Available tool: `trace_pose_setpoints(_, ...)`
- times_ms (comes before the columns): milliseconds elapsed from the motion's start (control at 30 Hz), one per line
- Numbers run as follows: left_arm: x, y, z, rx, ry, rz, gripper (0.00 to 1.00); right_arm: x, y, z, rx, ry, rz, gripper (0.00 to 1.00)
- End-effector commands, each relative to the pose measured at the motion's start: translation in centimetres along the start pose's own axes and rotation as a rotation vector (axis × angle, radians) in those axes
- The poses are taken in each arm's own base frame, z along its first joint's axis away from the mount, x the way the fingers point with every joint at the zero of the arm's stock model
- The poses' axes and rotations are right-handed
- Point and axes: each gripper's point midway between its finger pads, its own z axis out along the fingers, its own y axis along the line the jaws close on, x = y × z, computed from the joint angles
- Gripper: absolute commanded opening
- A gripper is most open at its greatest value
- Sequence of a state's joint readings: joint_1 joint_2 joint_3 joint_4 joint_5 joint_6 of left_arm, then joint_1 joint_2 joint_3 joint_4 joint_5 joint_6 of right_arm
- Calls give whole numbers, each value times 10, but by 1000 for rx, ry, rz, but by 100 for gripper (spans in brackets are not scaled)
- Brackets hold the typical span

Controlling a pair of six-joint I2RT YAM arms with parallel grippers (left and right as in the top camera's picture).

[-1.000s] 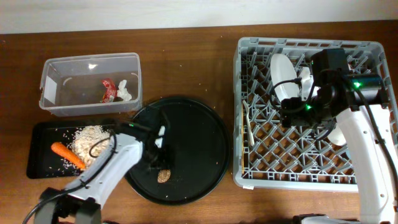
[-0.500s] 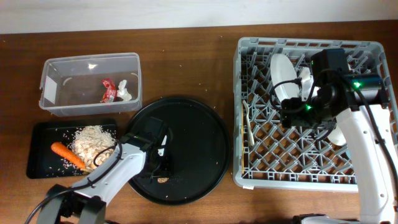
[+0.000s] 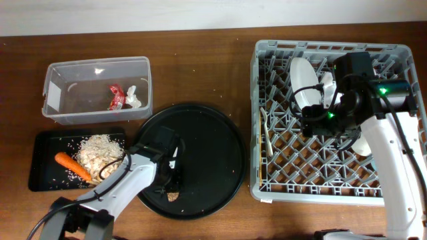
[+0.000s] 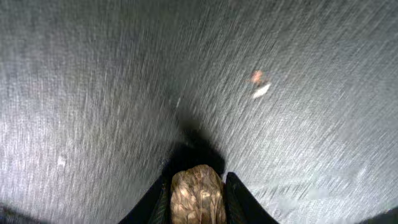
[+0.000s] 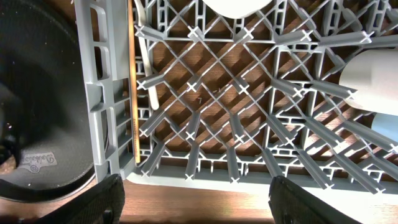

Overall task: Sort waste into correct bins and load items into the dishwasher rack
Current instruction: 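Carry the mushroom left and drop it onto the black rectangular tray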

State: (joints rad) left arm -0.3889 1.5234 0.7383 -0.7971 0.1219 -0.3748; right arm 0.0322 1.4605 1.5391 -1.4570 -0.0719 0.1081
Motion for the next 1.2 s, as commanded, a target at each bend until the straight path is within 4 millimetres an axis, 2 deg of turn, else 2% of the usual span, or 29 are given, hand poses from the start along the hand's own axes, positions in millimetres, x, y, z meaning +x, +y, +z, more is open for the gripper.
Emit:
trace_pose_setpoints(0,-19,-4,-21,14,-31,-17,7,-1,-3,-4,9,-12,6,77)
trace_pose_setpoints(67,-40,15,-48,-35,-82,-81,6,-1,-3,-4,10,-12,6,78)
trace_pose_setpoints(200,-69,53,-88,-82,-181,-212,6,-1,-3,-4,10,-12,6,78)
trace_pose_setpoints(267,-82,77,-107,-73,-240,-307,6,-1,-3,-4,10,-12,6,78)
trace_pose_setpoints(333,-91,115,-120,-75,-297,-435,6,-1,-3,-4,10,-13,6,77)
trace_pose_setpoints(467,-88,186,-129,-95,-358,-665,6,-1,-3,-4,10,-12,6,78)
trace_pose_setpoints(633,-74,251,-130,-128,-401,-866,6,-1,-3,-4,9,-11,6,78)
trace_pose_setpoints(767,-66,281,-111,-132,-363,-956,7,0,-3,-4,10,-9,6,78)
trace_pose_setpoints(867,-59,293,-89,-126,-297,-998,7,-1,-3,-4,10,-10,6,78)
trace_pose_setpoints(967,-54,297,-76,-121,-252,-1019,7,-1,-3,-4,10,-10,6,78)
trace_pose_setpoints(1000,-53,297,-74,-120,-245,-1021,13,-1,-3,-4,10,-10,6,78)
trace_pose_setpoints(1067,-53,297,-73,-118,-240,-1022,42,-1,-3,-4,10,-10,6,78)
trace_pose_setpoints(1167,-52,297,-73,-118,-237,-1022,50,-1,-3,-4,10,-10,6,78)
